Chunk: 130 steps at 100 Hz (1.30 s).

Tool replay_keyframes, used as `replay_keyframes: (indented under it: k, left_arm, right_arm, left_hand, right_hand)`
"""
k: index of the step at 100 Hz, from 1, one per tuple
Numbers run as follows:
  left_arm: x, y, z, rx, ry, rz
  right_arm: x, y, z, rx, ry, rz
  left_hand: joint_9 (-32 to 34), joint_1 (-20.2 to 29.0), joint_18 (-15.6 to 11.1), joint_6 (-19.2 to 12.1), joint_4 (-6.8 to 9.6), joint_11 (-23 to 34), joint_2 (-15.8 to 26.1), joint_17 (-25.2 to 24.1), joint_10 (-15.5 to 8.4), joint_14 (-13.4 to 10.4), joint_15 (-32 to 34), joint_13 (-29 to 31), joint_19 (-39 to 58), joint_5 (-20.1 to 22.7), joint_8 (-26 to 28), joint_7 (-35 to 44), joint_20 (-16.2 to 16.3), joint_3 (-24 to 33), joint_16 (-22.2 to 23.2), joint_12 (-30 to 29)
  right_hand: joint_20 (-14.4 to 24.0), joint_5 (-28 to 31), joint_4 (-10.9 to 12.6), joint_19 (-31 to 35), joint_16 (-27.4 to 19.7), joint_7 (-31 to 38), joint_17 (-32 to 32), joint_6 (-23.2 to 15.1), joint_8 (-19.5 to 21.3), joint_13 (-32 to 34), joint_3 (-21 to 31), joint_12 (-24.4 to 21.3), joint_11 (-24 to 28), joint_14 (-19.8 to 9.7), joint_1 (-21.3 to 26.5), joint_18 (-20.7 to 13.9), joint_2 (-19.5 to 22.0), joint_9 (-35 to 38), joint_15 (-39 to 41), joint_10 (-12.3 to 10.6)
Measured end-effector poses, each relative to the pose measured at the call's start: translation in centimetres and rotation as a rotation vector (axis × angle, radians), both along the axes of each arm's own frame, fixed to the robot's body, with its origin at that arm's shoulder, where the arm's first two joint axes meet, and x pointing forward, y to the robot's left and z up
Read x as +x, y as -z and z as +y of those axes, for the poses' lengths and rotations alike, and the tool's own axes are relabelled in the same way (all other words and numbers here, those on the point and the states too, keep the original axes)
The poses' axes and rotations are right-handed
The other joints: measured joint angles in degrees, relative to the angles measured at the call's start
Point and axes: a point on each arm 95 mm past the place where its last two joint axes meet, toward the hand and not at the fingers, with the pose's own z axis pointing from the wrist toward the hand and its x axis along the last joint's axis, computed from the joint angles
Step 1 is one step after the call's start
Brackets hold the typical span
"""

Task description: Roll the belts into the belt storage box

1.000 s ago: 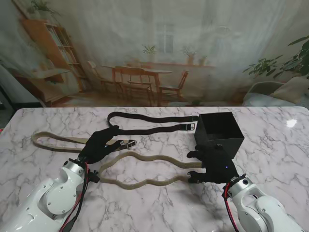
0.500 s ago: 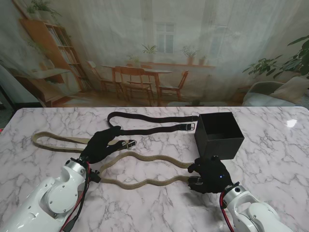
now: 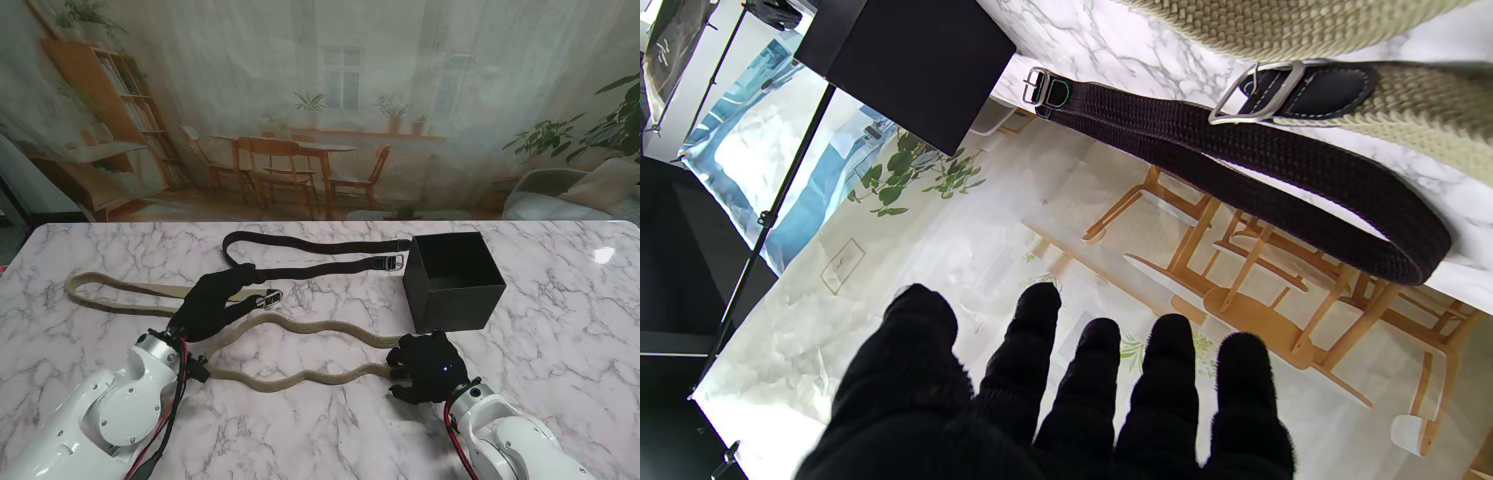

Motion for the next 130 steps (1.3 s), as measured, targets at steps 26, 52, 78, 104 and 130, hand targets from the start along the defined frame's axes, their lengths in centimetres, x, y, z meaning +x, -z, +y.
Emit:
replay_keyframes:
  k: [26,52,78,104,130]
  left_arm:
    - [-0.1,-0.1,0.0,-0.002,-0.001,-0.004]
    - [-0.1,-0.1,-0.2,0.003,0.006,-0.003]
    - [0.0,-0.1,-0.6,0.012,0.023,0.008]
    - [-0.2,0.3,-1.5,0.0,0.121,0.088]
    - [-0.2,0.5,-2.4,0.141,0.376,0.214]
  right_arm:
    - [0.4,0.2,0.1,-0.03,0.004,0.001]
    - [0.6,0.4,0.0,-0.007,0.007,0.006]
    - [0.9,0.5,0.0,0.019,-0.009,0.009]
    - [0.6,-0.9,-1.0,0.085,0.002,0.026]
    - [0.1,-3.9,-1.2,0.136,-0.015,-0.041]
  left_hand:
    - [0.0,0.0,0.01,0.0,0.0,0.0,0.0,0.0,0.0,0.0,0.0,0.0,0.0,0.02,0.0,0.0,0.0,0.0,0.0,0.0]
    - [0.0,0.0,0.02,0.0,0.0,0.0,0.01,0.01,0.0,0.01,0.0,0.01,0.0,0.02,0.0,0.0,0.0,0.0,0.0,0.0]
    - [1.39,0.0,0.03,0.0,0.0,0.12,0.01,0.1,0.0,0.01,0.0,0.08,0.0,0.04,0.0,0.0,0.0,0.0,0.0,0.03]
    - [6.33,-2.15,1.26,-0.11,0.0,1.51,0.01,1.29,-0.65,0.7,0.89,5.14,0.0,1.55,0.0,0.0,0.03,-0.64,0.68,0.21]
    - [-4.72,-21.35,-1.78,-2.81,-0.57,-2.87,-5.41,0.31,-3.01,-3.75,-4.41,0.93,-14.25,-4.36,-5.99,-5.59,-5.09,-1.12,-5.77,-8.43]
  right_hand:
    - [5.47,0.84,-5.97,12.41,9.0,9.6,9.34,-2.17,-5.3,8.48,4.79,5.31,6.96,-2.46,7.58,-3.75,-2.83,11.62,16.67,-4.3]
    - [7.04,3.08,-7.97,17.84,12.76,18.19,16.42,-6.45,-11.46,17.1,6.25,10.01,11.85,-4.22,15.53,-5.71,-3.37,23.59,24.28,-7.22]
    - [7.04,6.48,-9.88,20.53,13.18,19.57,19.88,-6.96,-13.32,22.33,6.17,9.07,12.39,-4.26,16.08,-5.77,-4.25,29.85,26.99,-7.87]
    - [7.06,7.1,-10.4,21.8,13.71,19.0,20.56,-6.96,-13.38,24.44,5.94,8.44,14.11,-4.38,16.08,-5.57,-4.28,31.6,29.7,-7.72]
    - [7.08,7.1,-10.4,22.39,14.12,19.0,21.04,-6.53,-13.14,24.52,5.94,8.63,15.12,-4.1,16.08,-5.49,-4.28,31.71,31.33,-7.15]
